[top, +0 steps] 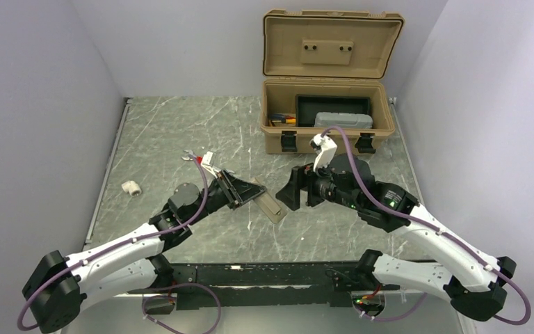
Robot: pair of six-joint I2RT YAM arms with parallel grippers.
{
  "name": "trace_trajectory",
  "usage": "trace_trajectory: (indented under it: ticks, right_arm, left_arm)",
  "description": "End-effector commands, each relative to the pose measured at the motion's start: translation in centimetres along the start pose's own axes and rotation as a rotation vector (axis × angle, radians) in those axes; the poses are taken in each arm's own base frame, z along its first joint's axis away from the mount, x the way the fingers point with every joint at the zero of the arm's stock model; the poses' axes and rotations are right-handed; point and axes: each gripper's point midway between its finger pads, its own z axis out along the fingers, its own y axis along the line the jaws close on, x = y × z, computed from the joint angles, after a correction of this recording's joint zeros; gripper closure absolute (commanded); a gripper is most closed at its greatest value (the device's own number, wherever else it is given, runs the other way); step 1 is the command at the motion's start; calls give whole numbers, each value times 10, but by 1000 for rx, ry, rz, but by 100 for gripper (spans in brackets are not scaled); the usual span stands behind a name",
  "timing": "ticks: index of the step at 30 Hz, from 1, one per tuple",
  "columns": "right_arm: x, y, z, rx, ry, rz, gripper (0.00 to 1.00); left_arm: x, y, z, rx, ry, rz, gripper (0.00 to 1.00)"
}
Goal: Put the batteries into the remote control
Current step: Load the battery cover into the remote control.
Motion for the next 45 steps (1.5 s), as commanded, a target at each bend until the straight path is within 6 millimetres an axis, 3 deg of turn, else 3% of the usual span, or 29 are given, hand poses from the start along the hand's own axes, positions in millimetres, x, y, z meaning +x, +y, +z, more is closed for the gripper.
trace_trajectory:
  ticks: [1, 10, 25, 37, 45]
  right_arm:
    - [-8, 35, 0, -199, -24, 43, 11]
    - [2, 43, -10, -320, -39, 79, 11]
    - [21, 39, 0, -362, -10, 160, 18]
    - [24, 40, 1, -385, -12, 181, 29]
    - [26, 37, 3, -374, -13, 185, 42]
  left_arm:
    - [-11, -41, -4, 118, -30, 39, 100]
    - [-12, -57, -9, 193, -26, -11, 100]
    - [-23, -75, -16, 222, -69, -1, 100]
    - [-23, -75, -16, 225, -72, -3, 100]
    - [-24, -75, -16, 227, -74, -4, 100]
